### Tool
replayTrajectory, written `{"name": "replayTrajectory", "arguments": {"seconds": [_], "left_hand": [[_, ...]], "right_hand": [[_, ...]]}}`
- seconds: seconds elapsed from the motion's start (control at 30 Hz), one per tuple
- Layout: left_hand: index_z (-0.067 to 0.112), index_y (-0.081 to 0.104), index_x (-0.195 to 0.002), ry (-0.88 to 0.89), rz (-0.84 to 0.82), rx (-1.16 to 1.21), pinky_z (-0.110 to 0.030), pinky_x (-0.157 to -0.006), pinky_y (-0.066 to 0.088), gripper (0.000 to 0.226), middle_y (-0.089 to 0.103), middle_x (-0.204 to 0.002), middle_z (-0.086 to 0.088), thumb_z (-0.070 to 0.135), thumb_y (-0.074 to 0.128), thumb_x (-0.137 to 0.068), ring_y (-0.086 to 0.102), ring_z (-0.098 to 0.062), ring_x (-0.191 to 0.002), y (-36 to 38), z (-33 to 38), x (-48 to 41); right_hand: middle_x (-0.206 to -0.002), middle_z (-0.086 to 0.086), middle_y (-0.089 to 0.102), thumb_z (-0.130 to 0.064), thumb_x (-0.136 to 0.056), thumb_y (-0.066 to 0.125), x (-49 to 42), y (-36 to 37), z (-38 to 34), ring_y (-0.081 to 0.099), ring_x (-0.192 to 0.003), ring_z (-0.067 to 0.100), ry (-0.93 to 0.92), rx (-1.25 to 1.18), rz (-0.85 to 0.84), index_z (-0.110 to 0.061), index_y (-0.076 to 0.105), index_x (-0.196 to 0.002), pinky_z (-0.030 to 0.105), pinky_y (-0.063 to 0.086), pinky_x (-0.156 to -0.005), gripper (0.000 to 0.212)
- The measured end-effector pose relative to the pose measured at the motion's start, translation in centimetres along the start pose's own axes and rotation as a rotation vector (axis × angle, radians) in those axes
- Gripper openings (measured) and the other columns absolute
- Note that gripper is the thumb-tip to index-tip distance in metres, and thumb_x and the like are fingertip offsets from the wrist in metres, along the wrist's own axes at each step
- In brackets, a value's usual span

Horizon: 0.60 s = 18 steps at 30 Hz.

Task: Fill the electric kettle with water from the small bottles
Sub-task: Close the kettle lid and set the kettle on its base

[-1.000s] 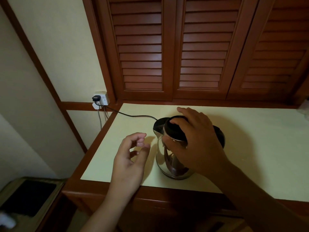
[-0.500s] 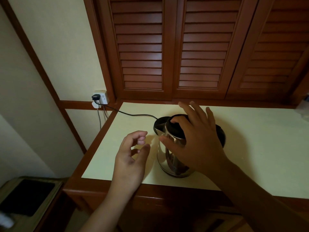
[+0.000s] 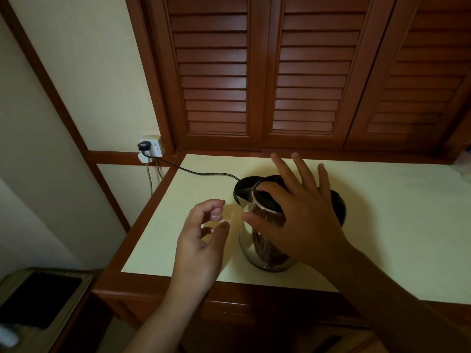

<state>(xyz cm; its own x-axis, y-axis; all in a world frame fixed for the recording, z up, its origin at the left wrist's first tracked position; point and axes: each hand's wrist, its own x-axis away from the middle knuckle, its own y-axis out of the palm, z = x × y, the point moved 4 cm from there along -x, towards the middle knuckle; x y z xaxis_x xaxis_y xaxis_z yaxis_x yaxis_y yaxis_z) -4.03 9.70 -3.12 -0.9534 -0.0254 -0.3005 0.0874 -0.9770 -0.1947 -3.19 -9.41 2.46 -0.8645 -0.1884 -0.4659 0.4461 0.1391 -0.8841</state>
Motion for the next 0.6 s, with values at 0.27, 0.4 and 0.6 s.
{"name": "replayTrajectory", "arguments": {"seconds": [0.27, 0.4, 0.6], "left_hand": [[0.056, 0.032, -0.145, -0.094, -0.160, 0.073, 0.000, -0.083, 0.047, 0.079, 0.045, -0.123, 0.055, 0.041, 0.076, -0.081, 0.048, 0.029, -0.116, 0.9, -1.4, -0.1], [0.058, 0.008, -0.155, -0.123, -0.367, 0.074, -0.002, -0.093, 0.044, 0.115, 0.032, -0.131, 0.064, 0.042, 0.088, -0.073, 0.043, 0.027, -0.126, 3.5, -2.3, -0.3], [0.062, 0.018, -0.147, -0.168, -0.420, 0.054, -0.024, -0.102, 0.055, 0.123, 0.052, -0.146, 0.024, 0.036, 0.101, -0.061, 0.057, -0.004, -0.132, 7.2, -3.2, -0.3]], "right_hand": [[-0.164, -0.012, 0.020, -0.066, -0.089, 0.050, 3.1, -2.2, 5.3, 0.017, -0.152, 0.013, 0.342, -0.504, 0.218, -0.038, 0.034, -0.148, 0.058, 0.011, -0.122, 0.067], [-0.137, -0.036, 0.040, -0.002, -0.087, 0.069, 5.4, 0.4, 7.7, 0.049, -0.126, 0.000, 0.516, -0.910, 0.109, -0.045, 0.029, -0.148, 0.028, 0.048, -0.100, 0.084], [-0.077, -0.003, 0.067, -0.003, -0.088, 0.063, 5.5, 3.8, 9.4, 0.066, -0.075, 0.015, 0.717, -1.078, 0.092, -0.032, 0.067, -0.084, 0.037, 0.051, -0.071, 0.030]]}}
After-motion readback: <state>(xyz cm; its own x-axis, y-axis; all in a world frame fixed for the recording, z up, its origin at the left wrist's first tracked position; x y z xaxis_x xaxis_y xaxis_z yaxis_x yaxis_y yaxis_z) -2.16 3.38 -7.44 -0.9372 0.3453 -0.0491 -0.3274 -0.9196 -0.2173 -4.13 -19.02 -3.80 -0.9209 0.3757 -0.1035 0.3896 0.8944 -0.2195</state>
